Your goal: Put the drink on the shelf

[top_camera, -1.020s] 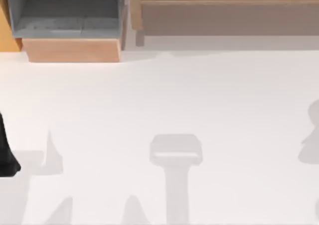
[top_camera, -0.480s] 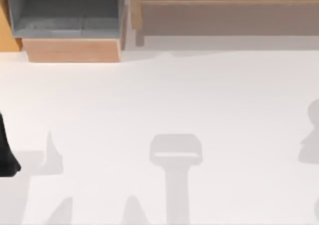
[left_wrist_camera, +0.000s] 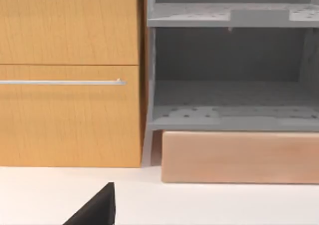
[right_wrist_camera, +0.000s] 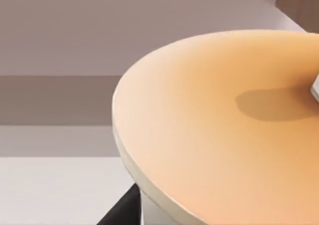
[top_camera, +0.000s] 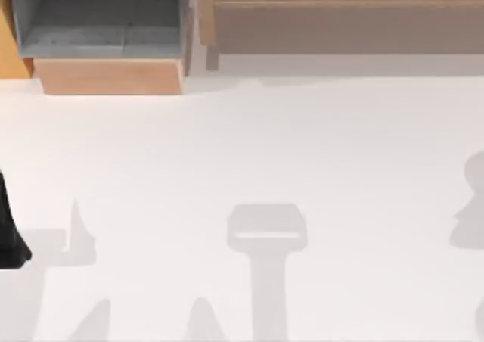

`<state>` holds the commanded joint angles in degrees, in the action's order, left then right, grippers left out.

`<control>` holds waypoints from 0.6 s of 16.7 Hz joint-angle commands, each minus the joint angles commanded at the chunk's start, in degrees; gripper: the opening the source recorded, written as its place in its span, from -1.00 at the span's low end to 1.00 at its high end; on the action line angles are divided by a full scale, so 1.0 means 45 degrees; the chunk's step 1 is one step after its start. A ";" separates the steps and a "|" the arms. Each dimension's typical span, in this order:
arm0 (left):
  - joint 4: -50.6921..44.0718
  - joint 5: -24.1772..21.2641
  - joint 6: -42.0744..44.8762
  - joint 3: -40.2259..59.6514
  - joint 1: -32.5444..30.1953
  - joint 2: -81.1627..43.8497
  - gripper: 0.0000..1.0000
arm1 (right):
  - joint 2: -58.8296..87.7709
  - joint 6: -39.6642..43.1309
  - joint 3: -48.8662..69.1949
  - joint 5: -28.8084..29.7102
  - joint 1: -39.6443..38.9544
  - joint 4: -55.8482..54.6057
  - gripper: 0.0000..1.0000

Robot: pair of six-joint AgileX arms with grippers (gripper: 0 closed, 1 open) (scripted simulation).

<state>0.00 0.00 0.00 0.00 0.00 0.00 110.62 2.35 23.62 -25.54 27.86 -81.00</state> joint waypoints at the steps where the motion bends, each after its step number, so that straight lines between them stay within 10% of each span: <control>1: 0.0000 0.0000 0.0000 0.0000 0.0000 0.0000 1.00 | -0.0173 -0.0003 -0.0004 -0.0004 -0.0003 0.0191 -1.00; 10: 0.0000 0.0000 0.0000 0.0000 0.0000 0.0000 1.00 | -0.0924 -0.0017 0.0561 0.0350 0.0364 0.0438 -1.00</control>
<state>0.00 0.00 0.00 0.00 0.00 0.00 106.46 2.27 26.15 -23.96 29.50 -79.03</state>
